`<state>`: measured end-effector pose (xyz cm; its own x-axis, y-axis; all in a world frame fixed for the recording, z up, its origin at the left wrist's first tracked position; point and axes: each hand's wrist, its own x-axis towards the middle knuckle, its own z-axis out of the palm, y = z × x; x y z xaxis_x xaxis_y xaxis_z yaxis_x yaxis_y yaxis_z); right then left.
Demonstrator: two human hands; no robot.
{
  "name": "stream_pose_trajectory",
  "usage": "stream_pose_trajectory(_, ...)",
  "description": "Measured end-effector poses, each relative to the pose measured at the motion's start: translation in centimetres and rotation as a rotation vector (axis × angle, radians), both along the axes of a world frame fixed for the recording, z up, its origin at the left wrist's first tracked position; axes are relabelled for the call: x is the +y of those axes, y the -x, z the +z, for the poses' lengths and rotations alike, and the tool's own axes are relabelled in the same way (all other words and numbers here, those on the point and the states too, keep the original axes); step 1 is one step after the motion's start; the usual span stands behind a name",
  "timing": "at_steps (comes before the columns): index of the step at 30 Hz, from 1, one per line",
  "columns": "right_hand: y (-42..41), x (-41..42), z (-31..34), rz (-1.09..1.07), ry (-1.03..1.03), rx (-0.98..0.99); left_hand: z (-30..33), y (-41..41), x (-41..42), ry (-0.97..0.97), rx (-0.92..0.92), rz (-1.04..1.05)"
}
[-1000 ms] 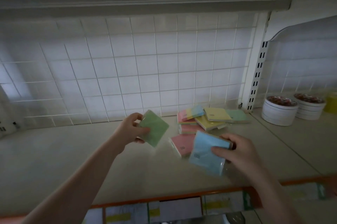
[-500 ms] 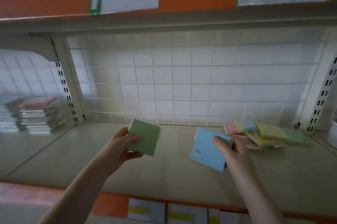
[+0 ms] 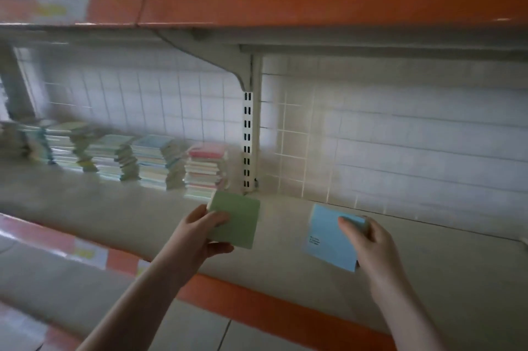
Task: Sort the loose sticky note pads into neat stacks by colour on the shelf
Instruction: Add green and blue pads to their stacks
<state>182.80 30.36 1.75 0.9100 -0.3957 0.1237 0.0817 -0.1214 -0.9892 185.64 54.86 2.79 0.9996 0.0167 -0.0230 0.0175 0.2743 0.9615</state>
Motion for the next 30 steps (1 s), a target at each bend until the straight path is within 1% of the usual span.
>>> stream_pose_trajectory(3,-2.1,4.8,0.8,0.01,-0.023,-0.001,0.3,-1.1,4.8,0.009,-0.006,0.039)
stream_pose_trajectory(6,-3.9,8.1,1.7,0.033,-0.04,-0.003,0.6,-2.0,7.9,0.014,-0.008,0.062)
stream_pose_trajectory(17,-14.9,16.8,5.2,0.163,-0.023,-0.118,1.3,-7.3,15.4,0.022,0.014,0.197)
stream_pose_trajectory(23,-20.2,23.2,8.0,0.266,0.008,-0.135,2.1,-9.6,21.2,0.029,0.028,0.296)
stream_pose_trajectory(27,-23.3,28.5,9.1,0.325,0.016,-0.103,1.9,-10.8,25.2,0.038,0.027,0.288)
stream_pose_trajectory(30,-25.8,32.2,9.5,0.307,0.02,-0.095,1.5,-11.9,29.1,0.042,0.045,0.278)
